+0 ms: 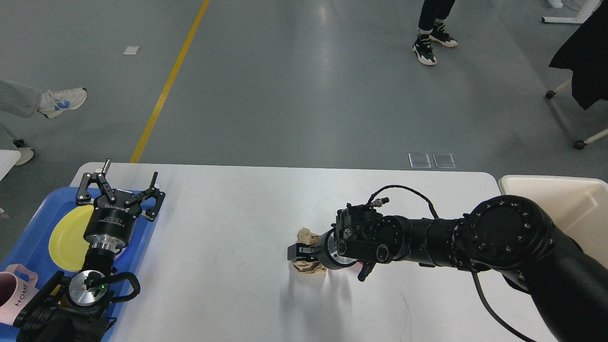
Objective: Tidy desktop
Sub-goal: 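Lower the right gripper and grasp the crumpled brown paper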
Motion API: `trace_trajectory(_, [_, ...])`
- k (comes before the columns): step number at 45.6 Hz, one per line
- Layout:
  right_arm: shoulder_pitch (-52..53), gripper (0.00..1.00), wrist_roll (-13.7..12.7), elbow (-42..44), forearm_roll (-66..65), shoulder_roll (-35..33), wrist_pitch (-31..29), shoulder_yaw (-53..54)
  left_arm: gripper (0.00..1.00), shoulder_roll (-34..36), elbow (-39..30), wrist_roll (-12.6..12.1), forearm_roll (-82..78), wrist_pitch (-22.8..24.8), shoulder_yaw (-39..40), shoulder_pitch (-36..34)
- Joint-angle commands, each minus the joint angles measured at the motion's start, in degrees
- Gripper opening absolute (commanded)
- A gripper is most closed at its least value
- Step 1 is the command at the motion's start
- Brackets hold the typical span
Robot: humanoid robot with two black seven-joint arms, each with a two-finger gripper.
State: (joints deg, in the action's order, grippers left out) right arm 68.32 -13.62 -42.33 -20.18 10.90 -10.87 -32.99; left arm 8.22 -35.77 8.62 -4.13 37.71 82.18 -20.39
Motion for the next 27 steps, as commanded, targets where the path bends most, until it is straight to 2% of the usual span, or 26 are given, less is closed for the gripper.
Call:
trace_trajectory(1, [-0.1, 0.89, 0.0, 0.1, 0.1, 0.0, 0.6, 0.0, 0.96, 0.0, 0.0, 0.0, 0.0, 0.0, 0.0, 0.0])
trace_trajectory(3, [-0.1, 0.79, -0.1, 0.0, 0.1, 0.0, 0.5, 0.0, 0.96, 0.0, 0.0, 0.0, 0.0, 0.0, 0.0, 0.0])
trace_trajectory(10, [-0.6, 0.29, -0.1, -0.5, 0.2, 0.0, 0.2, 0.1, 0.96, 0.0, 0.0, 0.0, 0.0, 0.0, 0.0, 0.0])
trace_trajectory(13, [-0.6, 0.14, -0.1, -0.6, 0.2, 0.0, -0.3, 0.1, 0.96, 0.0, 0.0, 0.0, 0.0, 0.0, 0.0, 0.0])
trace_trajectory(17, [-0.7, 0.0, -0.9, -0.6, 0.2, 0.0, -0.3, 0.1, 0.96, 0.0, 0.0, 0.0, 0.0, 0.0, 0.0, 0.0])
trace_trajectory(24, [-0.9, 0.0, -4.7, 0.0, 0.6, -0.1, -0.1, 0.1, 0.96, 0.0, 0.0, -0.1, 0.0, 0.0, 0.0, 0.0])
trace_trajectory(27, [-0.9, 0.0, -4.8, 0.0, 0.7, 0.0, -0.3, 0.1, 0.96, 0.0, 0.0, -0.1, 0.0, 0.0, 0.0, 0.0])
